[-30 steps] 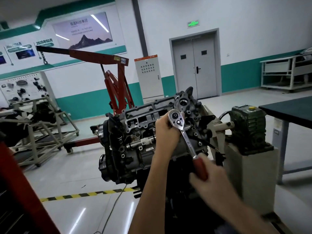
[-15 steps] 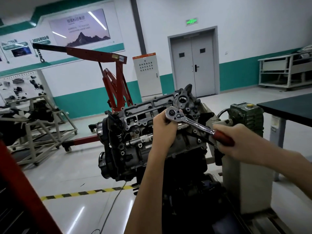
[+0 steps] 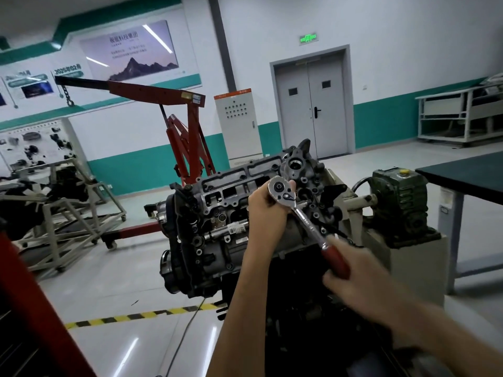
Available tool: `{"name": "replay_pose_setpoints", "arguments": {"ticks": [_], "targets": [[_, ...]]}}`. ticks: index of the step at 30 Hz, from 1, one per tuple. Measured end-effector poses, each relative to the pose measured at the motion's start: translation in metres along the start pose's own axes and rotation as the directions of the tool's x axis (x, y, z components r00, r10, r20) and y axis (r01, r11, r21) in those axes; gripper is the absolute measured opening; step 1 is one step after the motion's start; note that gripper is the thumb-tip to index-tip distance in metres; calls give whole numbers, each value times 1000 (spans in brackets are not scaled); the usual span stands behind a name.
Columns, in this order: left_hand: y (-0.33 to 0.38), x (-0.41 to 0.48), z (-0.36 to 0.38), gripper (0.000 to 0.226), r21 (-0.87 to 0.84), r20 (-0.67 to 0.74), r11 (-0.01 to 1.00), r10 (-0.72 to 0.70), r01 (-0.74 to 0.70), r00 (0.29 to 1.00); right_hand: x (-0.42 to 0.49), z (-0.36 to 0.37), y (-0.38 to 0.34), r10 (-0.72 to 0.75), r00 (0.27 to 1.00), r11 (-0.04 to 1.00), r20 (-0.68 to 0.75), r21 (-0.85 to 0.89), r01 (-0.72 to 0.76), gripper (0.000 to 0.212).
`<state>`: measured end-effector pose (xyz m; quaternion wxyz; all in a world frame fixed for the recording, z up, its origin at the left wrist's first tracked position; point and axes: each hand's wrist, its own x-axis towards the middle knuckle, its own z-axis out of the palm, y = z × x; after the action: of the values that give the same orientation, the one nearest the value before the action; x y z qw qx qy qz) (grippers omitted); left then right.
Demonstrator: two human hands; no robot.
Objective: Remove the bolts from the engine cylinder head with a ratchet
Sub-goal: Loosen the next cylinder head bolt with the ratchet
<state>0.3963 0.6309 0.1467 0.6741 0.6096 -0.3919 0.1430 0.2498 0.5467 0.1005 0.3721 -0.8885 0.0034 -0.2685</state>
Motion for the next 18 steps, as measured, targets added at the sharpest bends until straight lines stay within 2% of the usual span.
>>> {"name": "replay_pose_setpoints", "arguments": {"ticks": [2,5,7,9,11,13,15,18], "targets": [[1,0,1,45,-5,19,1000,-2,2,1000,14,-41,6,-28,996,982,82,-183,42,32],[2,-1,6,33,1,-18,1000,2,-2,1000,20,-51,11,-11,997,978,77,-208,27,29],[1,-2,10,40,-17,-61,1000,0,-1,998,5,-17,7,17,998,997,-53,-78,-21,33],[2,-2,12,45,-21,-78,1000,3,-4,997,-10,32,-6,103,978,987,-183,137,-79,30],[4,-2,11,48,-4,-58,1000,18,-18,998,-10,71,-21,187,953,939,-237,328,-103,26],[4,-2,6,50,3,-27,1000,23,-23,999,-7,88,-30,186,956,902,-227,424,-75,22],[3,-1,3,45,1,-14,1000,19,-19,1000,-7,74,-26,136,975,926,-177,371,-62,27],[3,1,4,44,16,9,1000,-3,3,1000,-5,12,0,14,999,997,-51,77,-10,34]]}}
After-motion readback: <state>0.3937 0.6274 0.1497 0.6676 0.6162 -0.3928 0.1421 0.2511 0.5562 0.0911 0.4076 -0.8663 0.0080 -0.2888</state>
